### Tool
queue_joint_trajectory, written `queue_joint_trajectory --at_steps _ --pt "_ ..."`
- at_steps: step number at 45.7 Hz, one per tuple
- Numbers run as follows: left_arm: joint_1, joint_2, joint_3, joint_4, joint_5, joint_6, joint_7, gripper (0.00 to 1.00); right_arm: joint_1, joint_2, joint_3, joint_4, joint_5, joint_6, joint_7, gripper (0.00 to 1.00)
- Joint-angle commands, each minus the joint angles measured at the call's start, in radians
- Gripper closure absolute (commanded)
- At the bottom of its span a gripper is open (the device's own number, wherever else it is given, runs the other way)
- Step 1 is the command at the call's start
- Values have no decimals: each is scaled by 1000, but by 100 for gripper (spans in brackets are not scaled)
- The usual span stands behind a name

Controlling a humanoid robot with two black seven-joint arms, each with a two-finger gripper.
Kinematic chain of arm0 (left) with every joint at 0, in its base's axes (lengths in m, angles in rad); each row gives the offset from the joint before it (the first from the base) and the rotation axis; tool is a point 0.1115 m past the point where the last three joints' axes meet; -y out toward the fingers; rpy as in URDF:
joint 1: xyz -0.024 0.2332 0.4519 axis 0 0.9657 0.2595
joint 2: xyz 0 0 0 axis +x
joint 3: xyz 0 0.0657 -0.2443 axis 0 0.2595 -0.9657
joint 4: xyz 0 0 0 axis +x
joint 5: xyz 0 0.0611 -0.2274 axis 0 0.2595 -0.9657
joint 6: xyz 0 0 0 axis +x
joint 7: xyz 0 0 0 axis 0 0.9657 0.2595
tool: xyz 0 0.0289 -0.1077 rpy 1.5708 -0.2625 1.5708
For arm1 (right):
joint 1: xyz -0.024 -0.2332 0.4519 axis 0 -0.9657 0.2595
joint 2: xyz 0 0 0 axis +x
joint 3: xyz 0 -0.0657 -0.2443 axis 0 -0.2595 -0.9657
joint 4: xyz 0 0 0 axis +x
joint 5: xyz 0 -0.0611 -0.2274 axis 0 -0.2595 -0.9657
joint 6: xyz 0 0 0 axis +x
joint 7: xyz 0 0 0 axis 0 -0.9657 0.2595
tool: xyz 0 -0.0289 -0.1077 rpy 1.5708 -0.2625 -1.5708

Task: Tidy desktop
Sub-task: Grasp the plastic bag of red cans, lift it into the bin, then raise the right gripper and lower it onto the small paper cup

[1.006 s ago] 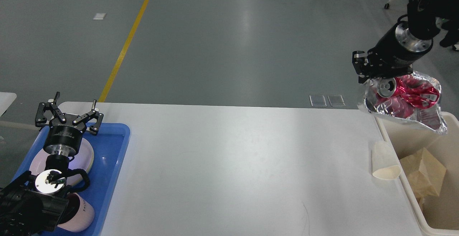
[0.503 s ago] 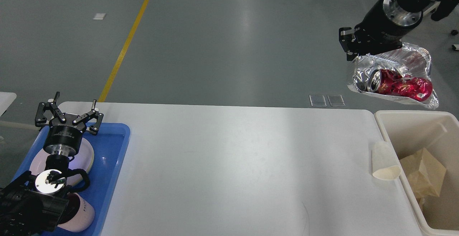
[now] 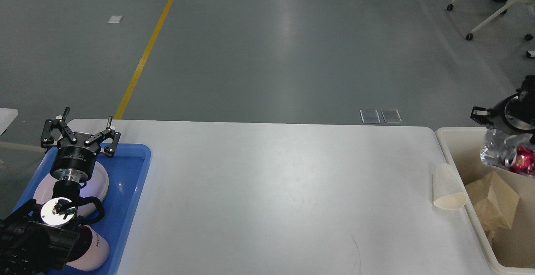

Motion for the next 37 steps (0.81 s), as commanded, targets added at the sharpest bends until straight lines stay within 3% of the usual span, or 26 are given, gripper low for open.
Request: queue_joint_trajectory --at_steps 1,6,9,12,23,37 --pt "0 0 0 0 0 0 0 4 -113 -12 19 -55 10 -60 2 100" --pt "0 0 0 0 0 0 0 4 -210 -12 49 -127 11 -90 2 99" --pt "0 0 0 0 0 0 0 4 -277 -10 78 -198 11 -112 2 65" --pt "0 -2 0 0 0 0 0 4 -337 -7 108 -268 11 -130 2 42" --pt "0 0 0 0 0 0 0 4 -395 5 146 -342 13 -150 6 2" --pt "0 -2 0 0 0 0 0 4 -238 48 304 -319 17 -138 5 0"
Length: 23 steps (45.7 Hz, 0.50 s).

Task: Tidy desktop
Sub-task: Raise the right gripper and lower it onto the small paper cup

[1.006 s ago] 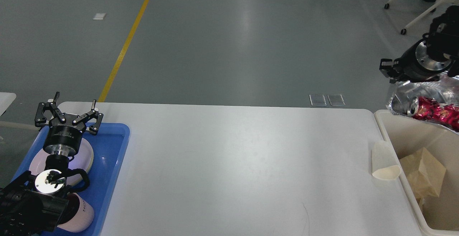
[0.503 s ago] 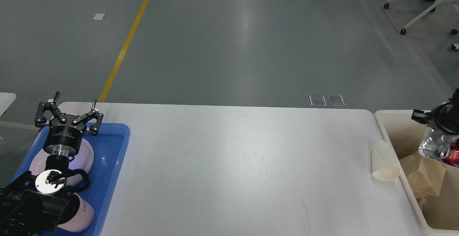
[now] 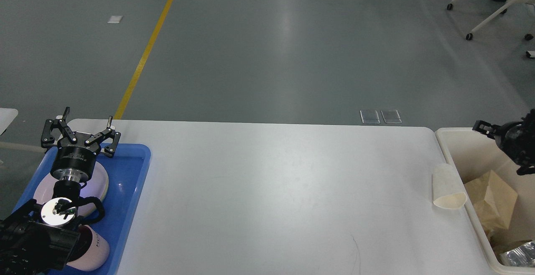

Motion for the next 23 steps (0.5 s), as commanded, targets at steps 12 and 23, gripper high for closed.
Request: queue_joint_trajectory --at_steps 12,23 --pt "0 0 0 0 0 0 0 4 324 124 -42 238 -11 54 -6 0" --pt "0 0 0 0 0 0 0 4 703 203 -165 679 -12 183 -5 0"
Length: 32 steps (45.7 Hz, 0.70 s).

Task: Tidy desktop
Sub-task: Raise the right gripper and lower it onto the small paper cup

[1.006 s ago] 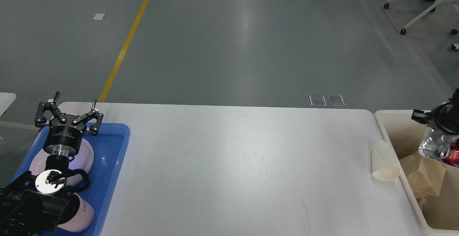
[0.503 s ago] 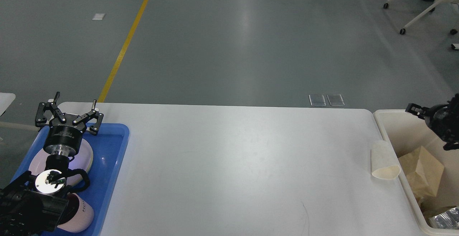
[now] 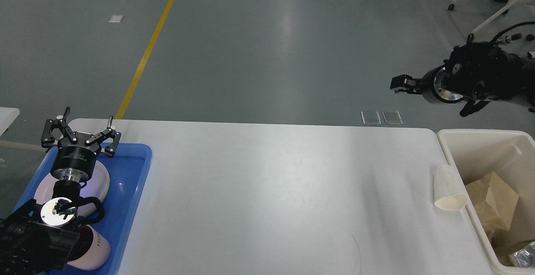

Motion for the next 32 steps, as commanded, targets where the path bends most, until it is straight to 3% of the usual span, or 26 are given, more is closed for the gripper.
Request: queue_joint_trajectory --at_steps 1,11,16,23,32 --pt "0 0 0 0 0 0 0 4 145 42 -17 147 1 86 0 0" --pt "0 0 0 0 0 0 0 4 319 91 16 199 14 477 13 0" --pt "0 0 0 0 0 0 0 4 366 91 40 199 18 594 13 0" --pt "0 0 0 0 0 0 0 4 321 65 24 178 12 538 2 0" --pt "0 0 0 0 0 0 0 4 43 -3 -22 120 -63 289 -1 0"
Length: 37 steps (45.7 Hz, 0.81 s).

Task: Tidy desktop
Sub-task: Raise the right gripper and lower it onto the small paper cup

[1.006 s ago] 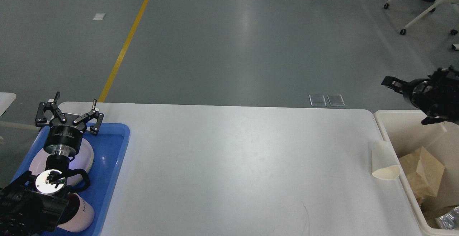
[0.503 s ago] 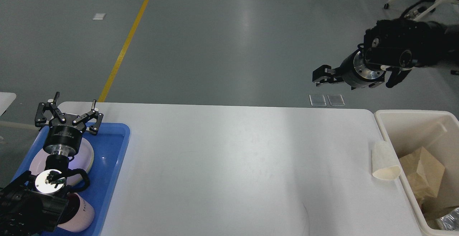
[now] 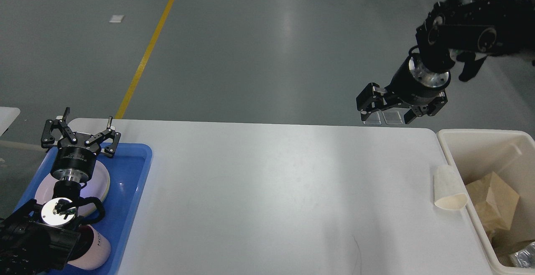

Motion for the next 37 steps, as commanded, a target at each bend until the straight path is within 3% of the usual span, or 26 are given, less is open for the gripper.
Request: queue_joint_trajectory --at_steps 1,16,27,37 --pt "0 -1 0 0 0 0 0 4 -175 -37 -29 -44 -63 -160 -1 0" --pt "0 -1 0 0 0 0 0 4 -582 -60 -32 -252 -127 -569 2 1" --pt "0 -1 0 0 0 0 0 4 -768 -60 -26 -430 -172 -580 9 1" --pt "0 -1 0 0 0 0 0 4 -814 -60 -17 -449 -170 -583 13 2"
